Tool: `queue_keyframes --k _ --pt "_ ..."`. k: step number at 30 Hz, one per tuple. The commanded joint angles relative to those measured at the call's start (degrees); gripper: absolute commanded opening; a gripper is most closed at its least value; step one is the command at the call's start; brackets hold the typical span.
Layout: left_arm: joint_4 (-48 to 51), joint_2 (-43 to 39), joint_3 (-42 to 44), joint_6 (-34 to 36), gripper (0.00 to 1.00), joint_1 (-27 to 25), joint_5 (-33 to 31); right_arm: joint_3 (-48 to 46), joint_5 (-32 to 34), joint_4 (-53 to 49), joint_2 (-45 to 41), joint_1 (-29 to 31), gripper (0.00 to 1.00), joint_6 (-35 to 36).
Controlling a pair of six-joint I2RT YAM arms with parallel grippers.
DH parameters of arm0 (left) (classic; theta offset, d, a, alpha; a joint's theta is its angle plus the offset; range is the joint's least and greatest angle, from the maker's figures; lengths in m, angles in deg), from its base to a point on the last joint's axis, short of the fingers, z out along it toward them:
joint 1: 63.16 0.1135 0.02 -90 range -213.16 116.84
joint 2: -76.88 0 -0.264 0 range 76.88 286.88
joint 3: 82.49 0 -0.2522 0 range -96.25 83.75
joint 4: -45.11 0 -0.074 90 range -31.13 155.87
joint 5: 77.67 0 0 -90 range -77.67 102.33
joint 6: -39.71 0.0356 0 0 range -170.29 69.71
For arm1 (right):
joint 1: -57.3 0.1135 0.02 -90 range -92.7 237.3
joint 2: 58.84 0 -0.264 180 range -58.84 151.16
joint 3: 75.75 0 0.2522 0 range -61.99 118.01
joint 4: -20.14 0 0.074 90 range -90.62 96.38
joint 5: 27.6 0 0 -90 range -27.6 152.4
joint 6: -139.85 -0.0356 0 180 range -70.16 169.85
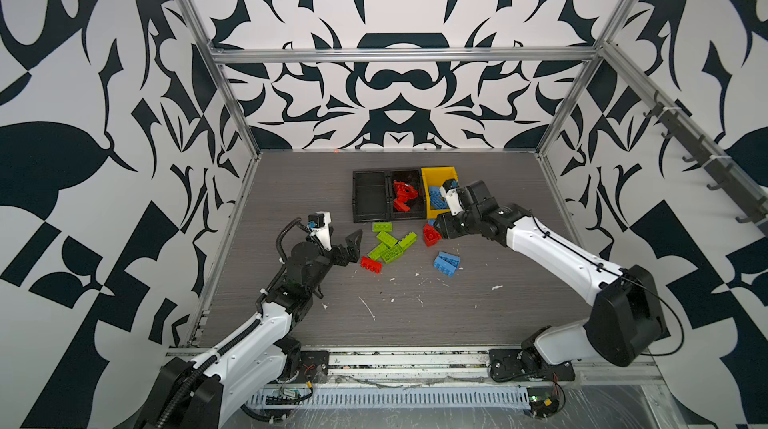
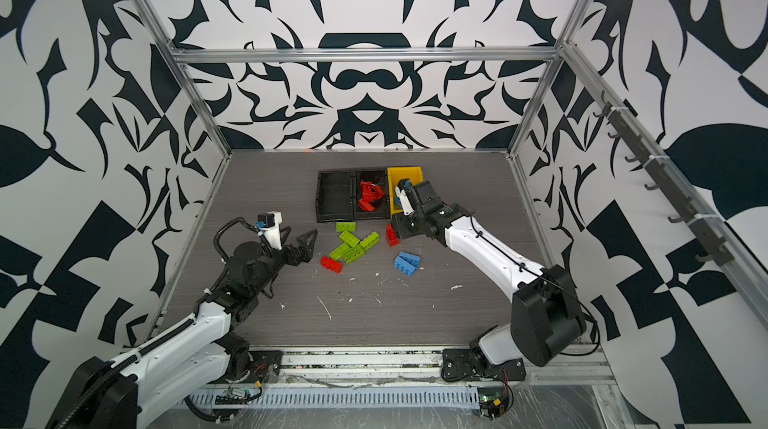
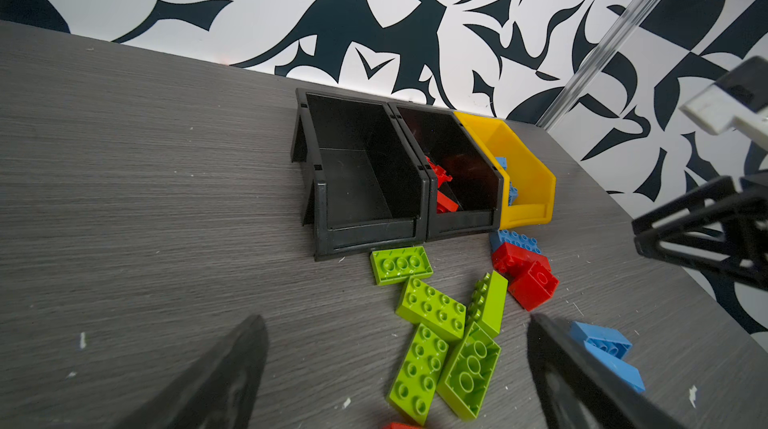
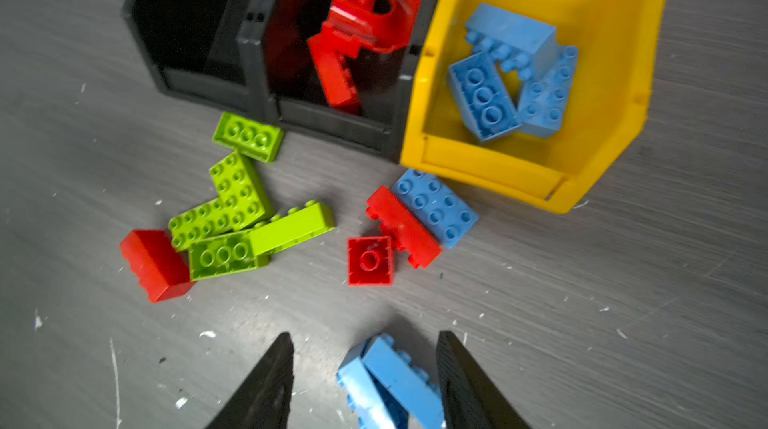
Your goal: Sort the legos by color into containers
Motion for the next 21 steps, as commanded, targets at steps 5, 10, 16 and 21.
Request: queue_keyframes --k 5,10,16,21 --pt "-1.14 -0.57 0.25 -0.59 1.0 -0.21 0.37 -5.74 5.43 -7.09 -7.11 3.79 0.58 -6.13" --pt "-0.59 -1.09 0.17 -0.5 1.0 -0.21 0.26 -7.42 6.71 -9.32 -7.9 6.49 0.58 -8.59" --pt "-0.92 -0.75 0.18 -0.39 1.0 -0.21 0.12 -8.02 5.61 -7.94 -3.77 7.35 0.58 -7.84" --pt "-0.7 -1.0 0.31 -0.23 1.0 -0.21 -0.11 -8.08 5.35 -6.1 -0.23 7.54 0.58 -7.04"
